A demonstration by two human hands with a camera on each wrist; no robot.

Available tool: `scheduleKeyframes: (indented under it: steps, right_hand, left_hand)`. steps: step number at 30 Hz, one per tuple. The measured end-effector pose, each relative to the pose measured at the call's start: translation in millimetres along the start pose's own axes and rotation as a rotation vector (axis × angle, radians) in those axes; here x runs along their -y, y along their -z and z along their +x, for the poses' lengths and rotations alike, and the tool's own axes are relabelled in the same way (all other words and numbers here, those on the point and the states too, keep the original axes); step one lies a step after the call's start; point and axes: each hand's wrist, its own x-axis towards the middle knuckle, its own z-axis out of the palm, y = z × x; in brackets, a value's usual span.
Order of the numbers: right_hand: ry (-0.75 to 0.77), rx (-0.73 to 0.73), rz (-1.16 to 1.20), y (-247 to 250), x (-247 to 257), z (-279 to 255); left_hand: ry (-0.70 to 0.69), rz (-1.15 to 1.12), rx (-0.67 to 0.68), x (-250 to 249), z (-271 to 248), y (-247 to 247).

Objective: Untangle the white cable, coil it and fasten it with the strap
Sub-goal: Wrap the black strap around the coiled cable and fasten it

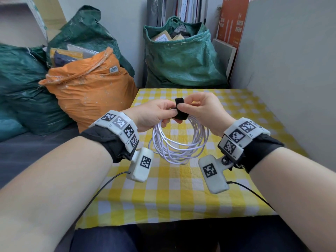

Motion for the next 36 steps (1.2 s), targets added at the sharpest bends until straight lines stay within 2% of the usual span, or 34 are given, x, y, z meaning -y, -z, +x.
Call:
scheduleKeyframes:
  steps: [6, 13, 18, 21, 26, 28, 30, 33, 36]
  right_hand:
    - [0.058, -0.099, 0.044, -0.3, -2.2, 0.2]
    - [0.053, -0.009, -0.086, 2.1, -8.2, -0.8]
    - [0.020, 0.165, -0.120, 3.3, -13.0, -6.3]
    - [0.028, 0.089, -0.088, 2.0, -17.3, -2.3]
    - [-0.040, -0.167, 0.018, 10.0, -26.4, 11.8]
    - [-0.057, -0.217, 0.016, 13.2, -32.3, 14.5]
    - [-0.067, -0.246, 0.025, 12.9, -37.3, 15.8]
    - [-0.156, -0.215, 0.117, 10.0, -43.4, 16.2]
    - [-0.324, -0.073, 0.229, 10.7, -49.9, 15.8]
  left_hand:
    - [0.004, -0.082, 0.036, -1.0, 1.9, -6.0]
    - [0.048, -0.175, -0.045, 4.5, 10.0, -7.1]
    - [0.033, -0.321, -0.139, 4.6, 12.6, -6.5]
    - [0.058, -0.371, -0.120, 4.5, 13.2, -5.4]
    - [0.166, -0.391, 0.003, 7.3, 11.3, -4.2]
    - [0.200, -0.416, 0.060, 10.5, 11.6, -3.8]
    - [0.210, -0.425, 0.062, 14.9, 14.7, -4.9]
    - [0.196, -0.426, -0.027, 21.4, 20.5, -9.2]
    - [0.186, -0.533, -0.139, 27.8, 26.4, -13.2]
